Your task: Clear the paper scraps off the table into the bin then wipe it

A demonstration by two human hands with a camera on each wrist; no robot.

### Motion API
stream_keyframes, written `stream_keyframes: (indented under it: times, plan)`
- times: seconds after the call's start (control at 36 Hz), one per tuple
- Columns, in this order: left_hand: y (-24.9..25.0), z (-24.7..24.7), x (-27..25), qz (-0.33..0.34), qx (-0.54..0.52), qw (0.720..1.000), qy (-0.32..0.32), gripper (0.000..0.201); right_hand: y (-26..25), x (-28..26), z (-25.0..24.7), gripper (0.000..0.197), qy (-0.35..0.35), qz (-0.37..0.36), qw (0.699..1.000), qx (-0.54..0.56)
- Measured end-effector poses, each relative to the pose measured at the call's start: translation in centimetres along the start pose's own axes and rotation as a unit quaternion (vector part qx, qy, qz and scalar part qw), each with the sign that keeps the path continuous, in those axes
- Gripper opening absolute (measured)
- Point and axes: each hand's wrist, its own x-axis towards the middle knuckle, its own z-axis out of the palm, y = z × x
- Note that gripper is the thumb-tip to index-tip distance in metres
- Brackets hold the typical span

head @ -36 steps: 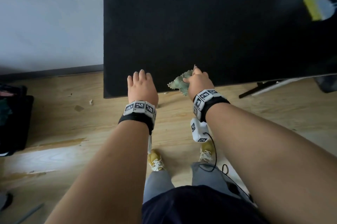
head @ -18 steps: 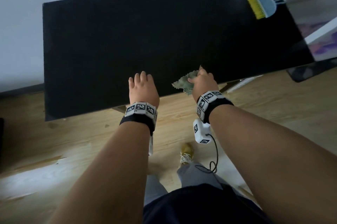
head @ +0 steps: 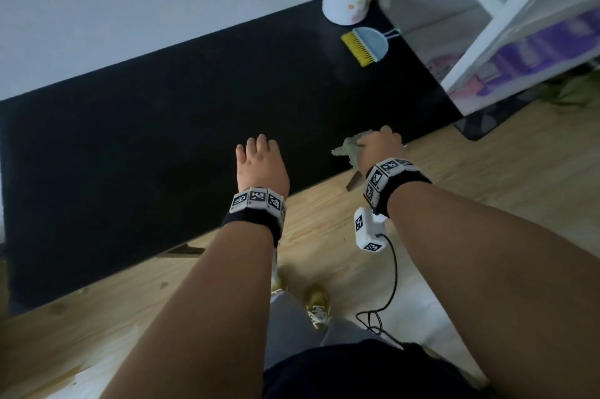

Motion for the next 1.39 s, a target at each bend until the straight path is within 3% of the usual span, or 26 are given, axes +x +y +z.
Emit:
stream_keyframes:
  times: [0.47, 0.61, 0.75, 1.03, 1.19, 1.39]
  plan:
    - [8.3, -2.6, 11.8, 0.128, 0.018, 0.992, -0.008, 0.051, 3.7, 7.9, -6.8, 0.043, 0.046, 0.053, 0.995, 0.066]
    - [10.3, -2.4, 13.5, 0.137, 0.021, 0.99, -0.008, 0.05, 5.1, 10.2, -7.3, 0.041, 0.038, 0.043, 0.996, 0.073]
    - [12.1, -1.8, 14.7, 0.113, 0.02, 0.993, -0.021, 0.052, 6.6, 13.4, -7.4, 0.042, 0.026, 0.022, 0.997, 0.065]
    - [17.2, -0.5, 15.4, -0.014, -0.014, 0.999, -0.043, 0.052, 9.4, 18.6, -6.9, 0.033, 0.003, -0.096, 0.995, 0.037]
    - [19.7, 0.0, 14.9, -0.068, -0.021, 0.997, -0.037, 0.051, 10.6, 20.0, -7.3, 0.055, -0.107, -0.134, 0.984, -0.044]
    - [20.6, -0.3, 13.9, -0.092, -0.008, 0.995, -0.033, 0.049, 10.9, 19.9, -7.9, 0.063, -0.124, -0.156, 0.977, -0.073]
